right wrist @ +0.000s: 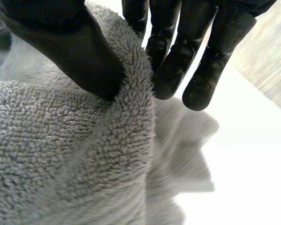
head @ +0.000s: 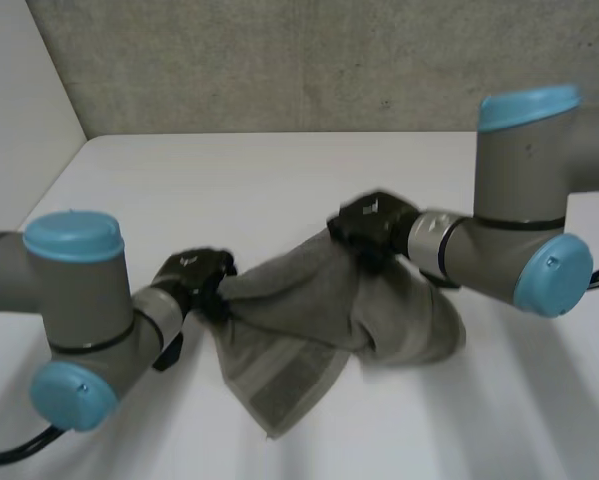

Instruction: Fold the towel.

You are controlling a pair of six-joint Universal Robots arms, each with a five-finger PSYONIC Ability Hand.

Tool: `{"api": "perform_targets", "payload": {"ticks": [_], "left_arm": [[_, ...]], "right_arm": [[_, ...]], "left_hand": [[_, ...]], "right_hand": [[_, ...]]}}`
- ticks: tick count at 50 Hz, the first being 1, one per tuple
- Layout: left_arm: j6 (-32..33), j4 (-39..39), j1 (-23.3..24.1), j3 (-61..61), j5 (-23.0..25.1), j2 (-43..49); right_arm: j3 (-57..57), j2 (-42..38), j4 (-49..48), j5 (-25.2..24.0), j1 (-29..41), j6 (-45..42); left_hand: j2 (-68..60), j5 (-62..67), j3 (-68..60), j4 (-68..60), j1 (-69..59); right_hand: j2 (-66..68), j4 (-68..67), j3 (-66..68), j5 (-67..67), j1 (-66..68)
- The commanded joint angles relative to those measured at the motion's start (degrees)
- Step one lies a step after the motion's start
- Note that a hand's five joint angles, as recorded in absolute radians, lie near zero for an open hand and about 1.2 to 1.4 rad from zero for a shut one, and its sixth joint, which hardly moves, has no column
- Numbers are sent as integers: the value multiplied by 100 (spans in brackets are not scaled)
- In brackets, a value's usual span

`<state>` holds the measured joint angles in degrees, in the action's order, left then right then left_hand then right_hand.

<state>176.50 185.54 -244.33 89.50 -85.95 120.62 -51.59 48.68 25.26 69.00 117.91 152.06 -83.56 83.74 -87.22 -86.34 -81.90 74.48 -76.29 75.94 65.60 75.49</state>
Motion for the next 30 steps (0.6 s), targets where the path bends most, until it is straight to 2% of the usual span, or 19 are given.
{"api": "perform_targets", "payload": {"ticks": [1,2,4,5,6,7,9,12,18,23,26,30], "left_arm": [[-616,-27,-9,-1229,228,-222],[-678,-27,-53,-1624,114,-371],[-722,-9,-62,-1976,-52,-547],[-722,-9,-62,-1980,-54,-548],[-740,43,-62,-2345,-289,-740],[-740,44,-62,-2349,-291,-742],[-644,350,-36,-2840,-781,-1031],[-635,483,-27,-2903,-889,-1146],[-327,597,69,-2226,-748,-1489],[488,650,244,-797,-441,-1515],[728,721,342,-424,-370,-1506],[1455,957,500,732,-160,-1471]], "right_arm": [[-262,913,-2562,8,-4,340],[-264,916,-2570,8,-5,342],[-1085,1571,-4424,61,-57,595],[-1090,1575,-4433,61,-57,597],[-1499,1923,-5355,174,-66,710],[-1503,1926,-5365,175,-66,711],[-2089,2399,-6302,402,-66,772],[-2232,2462,-6148,579,-101,799],[-2435,2489,-5461,536,-101,728],[-3083,2497,-4611,212,-101,247],[-3357,2506,-4407,70,-110,34],[-4181,2454,-3794,-228,-110,-763]], "left_hand": [[356,-1374,722,634,190],[356,-1374,722,634,190],[356,-1374,722,634,190],[356,-1374,722,634,190],[356,-1374,722,634,190],[356,-1374,722,634,190],[356,-1374,722,634,190],[356,-1374,722,634,190],[356,-1374,722,634,190],[356,-1374,722,634,190],[356,-1374,722,634,190],[356,-1374,722,634,190]], "right_hand": [[552,-371,406,440,451],[552,-371,406,440,451],[552,-371,406,440,451],[552,-371,406,440,451],[552,-371,406,440,451],[552,-371,406,440,451],[552,-371,406,440,451],[552,-371,406,440,451],[552,-371,406,440,451],[552,-371,406,440,451],[552,-371,406,440,451],[552,-371,406,440,451]]}}
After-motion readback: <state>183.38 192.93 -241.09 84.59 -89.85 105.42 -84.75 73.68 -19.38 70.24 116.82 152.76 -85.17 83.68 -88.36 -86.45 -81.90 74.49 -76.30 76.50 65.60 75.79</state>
